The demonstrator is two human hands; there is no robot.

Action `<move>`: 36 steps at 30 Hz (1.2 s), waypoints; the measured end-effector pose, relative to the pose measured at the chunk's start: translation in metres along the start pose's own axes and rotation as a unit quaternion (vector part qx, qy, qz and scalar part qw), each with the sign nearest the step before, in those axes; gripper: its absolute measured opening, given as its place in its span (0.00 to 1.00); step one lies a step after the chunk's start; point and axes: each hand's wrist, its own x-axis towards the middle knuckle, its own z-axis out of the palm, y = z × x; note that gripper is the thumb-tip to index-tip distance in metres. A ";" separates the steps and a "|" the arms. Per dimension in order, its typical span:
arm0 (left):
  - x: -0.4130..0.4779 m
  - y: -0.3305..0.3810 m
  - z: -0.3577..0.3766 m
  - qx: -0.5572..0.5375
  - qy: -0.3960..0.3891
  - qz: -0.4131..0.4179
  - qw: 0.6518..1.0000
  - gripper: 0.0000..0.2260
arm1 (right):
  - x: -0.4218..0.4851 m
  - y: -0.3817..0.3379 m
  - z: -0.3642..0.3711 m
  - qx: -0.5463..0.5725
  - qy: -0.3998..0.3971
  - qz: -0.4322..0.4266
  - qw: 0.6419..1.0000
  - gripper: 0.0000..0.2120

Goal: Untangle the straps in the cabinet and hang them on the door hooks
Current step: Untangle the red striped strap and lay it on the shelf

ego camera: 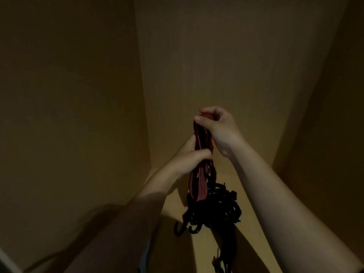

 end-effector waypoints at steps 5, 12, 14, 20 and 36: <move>0.005 -0.005 0.021 0.034 0.057 0.008 0.998 0.10 | -0.006 -0.001 -0.006 0.064 0.029 0.029 0.997 0.12; 0.006 -0.010 0.044 -0.211 0.038 -0.078 0.974 0.14 | -0.053 0.040 -0.062 -0.042 -0.012 0.136 0.990 0.26; 0.006 -0.013 0.060 -0.265 0.028 -0.100 0.959 0.15 | -0.079 0.055 -0.076 -0.027 -0.069 0.197 0.978 0.23; 0.000 -0.048 0.116 -0.219 -0.011 -0.149 0.964 0.14 | -0.134 0.092 -0.108 -0.020 -0.040 0.284 0.958 0.17; -0.019 -0.154 0.194 0.076 -0.142 -0.253 0.954 0.27 | -0.212 0.134 -0.146 -0.255 0.080 0.423 0.866 0.08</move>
